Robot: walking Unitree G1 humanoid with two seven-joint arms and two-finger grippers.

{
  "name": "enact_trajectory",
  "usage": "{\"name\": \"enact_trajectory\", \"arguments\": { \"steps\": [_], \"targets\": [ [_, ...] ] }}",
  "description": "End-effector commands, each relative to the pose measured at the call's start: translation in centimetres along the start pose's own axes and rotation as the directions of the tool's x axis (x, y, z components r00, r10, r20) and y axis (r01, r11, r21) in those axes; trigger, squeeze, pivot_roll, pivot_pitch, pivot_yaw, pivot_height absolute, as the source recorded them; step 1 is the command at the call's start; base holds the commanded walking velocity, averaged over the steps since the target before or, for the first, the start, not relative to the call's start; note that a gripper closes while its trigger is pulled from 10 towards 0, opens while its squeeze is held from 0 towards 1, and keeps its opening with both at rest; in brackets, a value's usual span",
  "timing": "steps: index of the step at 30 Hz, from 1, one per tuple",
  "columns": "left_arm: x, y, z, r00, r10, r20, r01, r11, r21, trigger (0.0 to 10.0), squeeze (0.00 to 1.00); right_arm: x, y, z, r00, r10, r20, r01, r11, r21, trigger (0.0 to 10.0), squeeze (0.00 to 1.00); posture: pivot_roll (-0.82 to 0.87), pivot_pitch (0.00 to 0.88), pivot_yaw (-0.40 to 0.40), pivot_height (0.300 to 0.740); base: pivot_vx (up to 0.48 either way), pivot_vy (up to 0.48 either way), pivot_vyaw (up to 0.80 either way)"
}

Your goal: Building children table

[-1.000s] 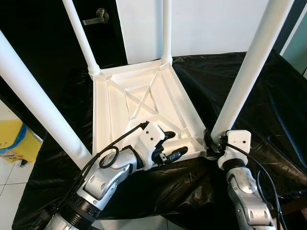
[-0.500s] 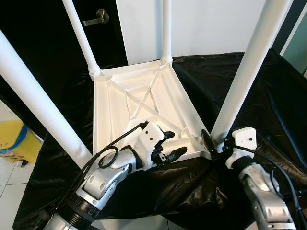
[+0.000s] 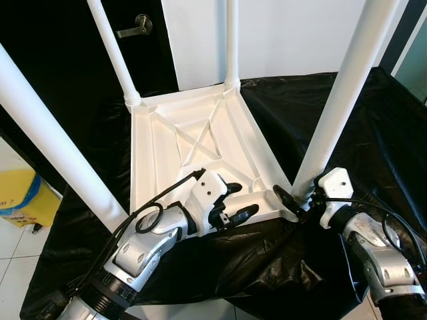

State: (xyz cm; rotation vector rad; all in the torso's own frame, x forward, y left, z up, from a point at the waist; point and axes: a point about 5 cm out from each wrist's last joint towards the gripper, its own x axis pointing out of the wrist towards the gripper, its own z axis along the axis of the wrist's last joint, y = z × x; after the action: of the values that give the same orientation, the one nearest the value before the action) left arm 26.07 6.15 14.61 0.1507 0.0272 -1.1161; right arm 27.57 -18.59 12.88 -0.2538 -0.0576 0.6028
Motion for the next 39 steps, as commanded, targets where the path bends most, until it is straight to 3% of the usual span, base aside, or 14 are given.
{"name": "enact_trajectory", "arguments": {
  "steps": [1, 11, 12, 13, 23, 27, 31, 32, 33, 34, 39],
  "targets": [
    [-0.3, -0.6, 0.1, 0.987, -0.164, -0.004, 0.164, 0.986, 0.008, 10.0, 0.00, 0.2, 0.1, -0.2, 0.999, 0.043, -0.010, -0.043, 0.999, -0.010, 0.0, 0.00, -0.19, 0.024, 0.066, 0.740, 0.000, 0.000, 0.00],
    [-0.4, -0.6, 0.1, 0.988, -0.154, -0.003, 0.154, 0.988, 0.006, 10.0, 0.00, 0.1, 0.1, -1.0, 0.997, 0.064, -0.033, -0.063, 0.998, 0.012, 0.0, 0.00, -0.18, 0.022, 0.055, 0.740, 0.000, 0.000, 0.00],
    [-0.3, -0.6, 0.1, 0.988, -0.154, -0.004, 0.154, 0.988, 0.007, 10.0, 0.00, 0.0, 0.1, -1.1, 0.998, 0.051, -0.036, -0.050, 0.999, 0.020, 1.8, 0.00, -0.18, 0.019, 0.058, 0.740, 0.000, 0.000, 0.00],
    [-0.3, -0.6, 0.1, 0.988, -0.155, -0.005, 0.155, 0.988, 0.008, 10.0, 0.00, 0.0, 0.0, -1.1, 0.999, 0.034, -0.039, -0.033, 0.999, 0.026, 10.0, 0.00, -0.18, 0.021, 0.057, 0.740, 0.000, 0.000, 0.00],
    [-0.5, -0.6, 0.0, 0.989, -0.147, -0.006, 0.147, 0.989, 0.003, 10.0, 0.00, -0.5, 0.9, -1.1, 0.987, -0.161, -0.028, 0.163, 0.983, 0.079, 10.0, 0.00, -0.17, 0.031, 0.049, 0.740, 0.000, 0.000, 0.00],
    [-0.5, -0.8, 0.0, 0.989, -0.148, -0.004, 0.148, 0.989, -0.002, 10.0, 0.00, -0.4, 1.5, -0.8, 0.956, -0.293, -0.021, 0.294, 0.950, 0.107, 10.0, 0.00, -0.17, 0.036, 0.050, 0.740, 0.000, 0.000, 0.00],
    [-0.5, -0.8, 0.0, 0.989, -0.149, -0.003, 0.149, 0.989, -0.002, 10.0, 0.00, -0.3, 1.6, -0.8, 0.939, -0.342, -0.032, 0.344, 0.933, 0.111, 10.0, 0.00, -0.17, 0.036, 0.049, 0.740, 0.000, 0.000, 0.00],
    [-0.5, -0.8, 0.0, 0.989, -0.149, -0.003, 0.149, 0.989, -0.002, 10.0, 0.00, -0.3, 1.8, -0.8, 0.912, -0.408, -0.051, 0.411, 0.904, 0.118, 10.0, 0.00, -0.18, 0.040, 0.049, 0.740, 0.000, 0.000, 0.00],
    [-0.4, -0.8, 0.0, 0.989, -0.149, -0.002, 0.149, 0.989, -0.005, 10.0, 0.00, -0.3, 2.5, -1.0, 0.852, -0.515, -0.094, 0.523, 0.841, 0.136, 10.0, 0.00, -0.18, 0.040, 0.049, 0.740, 0.000, 0.000, 0.00],
    [-0.4, -0.8, 0.0, 0.989, -0.149, -0.002, 0.149, 0.989, -0.005, 10.0, 0.00, -0.3, 2.5, -1.0, 0.852, -0.515, -0.094, 0.523, 0.841, 0.136, 10.0, 0.00, -0.18, 0.040, 0.049, 0.740, 0.000, 0.000, 0.00],
    [-0.3, -1.0, -0.1, 0.989, -0.147, 0.002, 0.147, 0.989, -0.008, 10.0, 0.00, -0.1, 3.7, -1.0, 0.778, -0.613, -0.140, 0.628, 0.765, 0.142, 10.0, 0.00, -0.18, 0.044, 0.036, 0.740, 0.000, 0.000, 0.00]
  ]
}}
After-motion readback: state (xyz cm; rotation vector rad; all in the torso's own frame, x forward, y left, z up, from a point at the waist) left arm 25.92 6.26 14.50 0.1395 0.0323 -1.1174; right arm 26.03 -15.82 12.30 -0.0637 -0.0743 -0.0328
